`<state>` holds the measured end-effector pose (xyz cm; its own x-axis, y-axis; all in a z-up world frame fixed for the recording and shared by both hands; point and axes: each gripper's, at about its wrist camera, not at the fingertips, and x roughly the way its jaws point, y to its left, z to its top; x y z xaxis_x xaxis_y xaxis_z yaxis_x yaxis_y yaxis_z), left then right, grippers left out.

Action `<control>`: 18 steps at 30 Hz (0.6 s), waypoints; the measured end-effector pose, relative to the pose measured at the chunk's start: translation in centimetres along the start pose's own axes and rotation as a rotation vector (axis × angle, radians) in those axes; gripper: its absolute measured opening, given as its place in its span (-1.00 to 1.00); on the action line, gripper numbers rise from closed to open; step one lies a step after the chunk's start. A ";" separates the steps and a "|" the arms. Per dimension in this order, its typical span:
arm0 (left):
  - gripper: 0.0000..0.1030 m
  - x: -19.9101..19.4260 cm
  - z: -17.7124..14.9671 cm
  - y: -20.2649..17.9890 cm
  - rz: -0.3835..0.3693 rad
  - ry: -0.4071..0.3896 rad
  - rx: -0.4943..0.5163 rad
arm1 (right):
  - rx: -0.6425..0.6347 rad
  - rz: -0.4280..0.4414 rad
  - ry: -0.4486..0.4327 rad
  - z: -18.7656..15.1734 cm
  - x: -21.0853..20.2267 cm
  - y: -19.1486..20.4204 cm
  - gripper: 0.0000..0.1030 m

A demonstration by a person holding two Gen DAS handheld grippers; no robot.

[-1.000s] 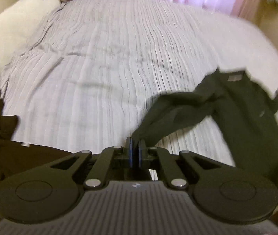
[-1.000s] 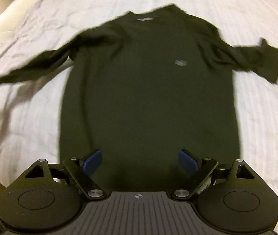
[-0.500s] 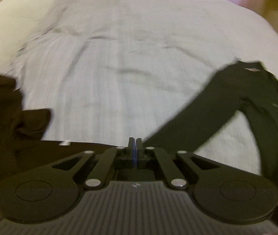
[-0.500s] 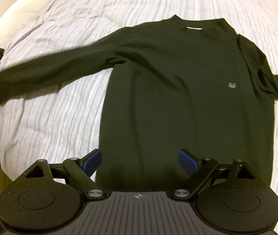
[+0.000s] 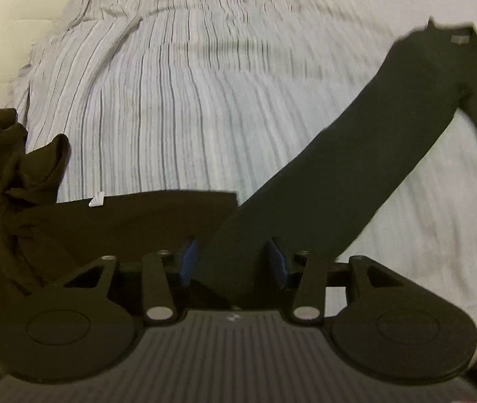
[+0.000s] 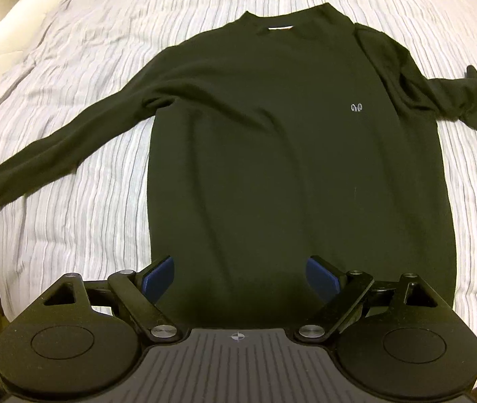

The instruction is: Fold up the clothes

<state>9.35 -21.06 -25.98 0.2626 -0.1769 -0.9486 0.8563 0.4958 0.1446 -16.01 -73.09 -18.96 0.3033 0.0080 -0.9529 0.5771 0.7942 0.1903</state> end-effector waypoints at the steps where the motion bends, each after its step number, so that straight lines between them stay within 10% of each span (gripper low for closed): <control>1: -0.32 0.3 0.0 0.1 0.020 0.001 0.001 | -0.002 -0.005 -0.002 0.0 0.0 -0.1 0.72; 9: -0.33 -2.0 2.8 -0.3 0.127 -0.113 -0.085 | 0.048 -0.091 -0.060 0.3 -1.4 -4.6 0.72; 18: -0.24 -3.0 8.5 -12.5 0.035 -0.153 0.028 | -0.006 -0.277 -0.154 2.9 -3.8 -18.1 0.72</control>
<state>1.60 -33.91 -22.52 0.3555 -0.2884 -0.8891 0.8568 0.4806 0.1868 -25.42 -89.23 -18.09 0.2470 -0.3008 -0.9211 0.6493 0.7570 -0.0731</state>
